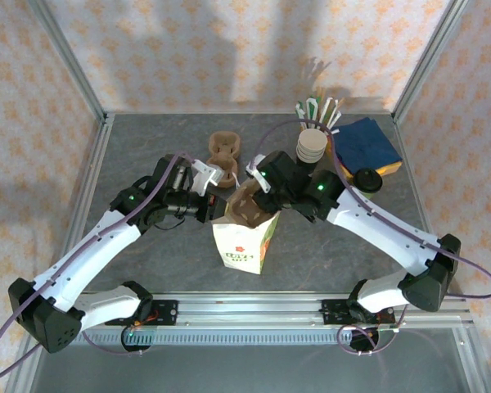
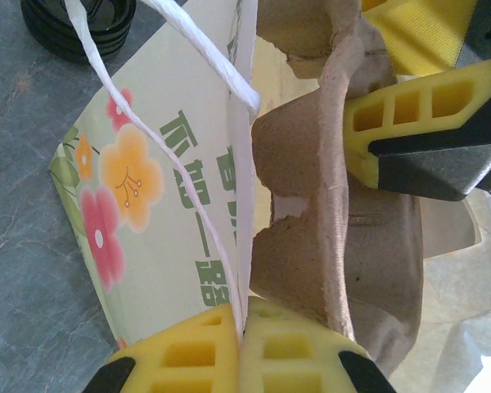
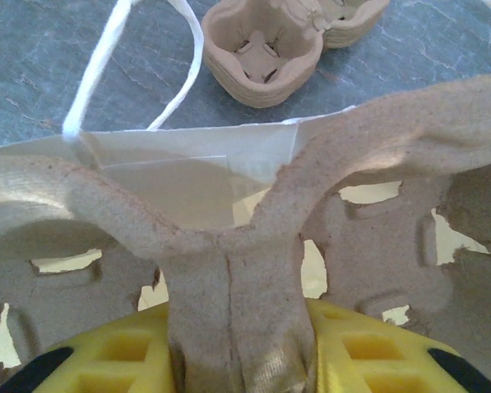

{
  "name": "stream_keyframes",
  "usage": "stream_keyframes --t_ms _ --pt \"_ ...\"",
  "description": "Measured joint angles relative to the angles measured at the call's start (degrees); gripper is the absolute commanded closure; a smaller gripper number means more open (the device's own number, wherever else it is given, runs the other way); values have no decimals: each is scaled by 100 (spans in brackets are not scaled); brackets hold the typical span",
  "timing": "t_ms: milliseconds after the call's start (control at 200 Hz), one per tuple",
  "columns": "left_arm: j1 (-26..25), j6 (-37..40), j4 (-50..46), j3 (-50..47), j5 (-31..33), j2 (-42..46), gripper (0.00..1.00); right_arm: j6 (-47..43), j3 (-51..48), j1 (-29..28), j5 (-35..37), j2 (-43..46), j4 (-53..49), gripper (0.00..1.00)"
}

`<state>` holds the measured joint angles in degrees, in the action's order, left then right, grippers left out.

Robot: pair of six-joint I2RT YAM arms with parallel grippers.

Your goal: Pack the takeout coffee

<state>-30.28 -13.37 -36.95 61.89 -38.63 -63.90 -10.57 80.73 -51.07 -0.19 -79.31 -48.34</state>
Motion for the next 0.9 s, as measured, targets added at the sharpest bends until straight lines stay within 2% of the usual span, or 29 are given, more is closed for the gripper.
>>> stream_keyframes --t_ms 901 --pt "0 0 -116 144 11 -101 100 -22 -155 -280 -422 -302 42 64"
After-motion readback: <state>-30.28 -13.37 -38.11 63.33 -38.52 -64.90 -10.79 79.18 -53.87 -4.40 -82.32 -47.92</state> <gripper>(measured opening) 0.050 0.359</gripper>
